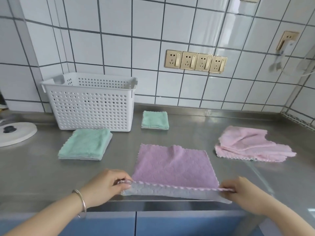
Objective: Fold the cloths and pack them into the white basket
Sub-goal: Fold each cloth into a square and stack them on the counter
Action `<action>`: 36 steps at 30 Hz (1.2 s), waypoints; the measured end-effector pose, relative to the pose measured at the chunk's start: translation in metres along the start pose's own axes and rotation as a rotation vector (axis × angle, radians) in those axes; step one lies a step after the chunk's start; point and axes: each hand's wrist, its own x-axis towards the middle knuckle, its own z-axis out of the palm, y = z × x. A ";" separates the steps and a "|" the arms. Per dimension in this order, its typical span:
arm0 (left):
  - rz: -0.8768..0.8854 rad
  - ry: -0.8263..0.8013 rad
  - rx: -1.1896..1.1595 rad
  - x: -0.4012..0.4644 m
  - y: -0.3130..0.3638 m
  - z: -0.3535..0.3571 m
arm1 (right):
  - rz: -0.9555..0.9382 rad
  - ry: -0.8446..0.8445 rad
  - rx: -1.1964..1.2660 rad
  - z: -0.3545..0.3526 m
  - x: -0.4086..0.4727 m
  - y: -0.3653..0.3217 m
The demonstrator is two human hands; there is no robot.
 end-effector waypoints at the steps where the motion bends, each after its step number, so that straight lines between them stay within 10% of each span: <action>1: 0.004 -0.013 -0.003 0.001 0.001 -0.001 | -0.004 -0.009 -0.004 0.000 -0.002 0.001; 13: -0.194 0.238 -0.066 0.063 0.013 0.006 | 0.199 0.202 0.390 0.000 0.039 0.008; 21: -0.436 0.189 -0.703 0.133 -0.003 0.031 | 0.337 0.302 0.838 0.009 0.101 0.016; 36: -0.574 0.326 0.053 0.173 -0.011 0.037 | 0.466 0.408 0.493 0.013 0.143 0.009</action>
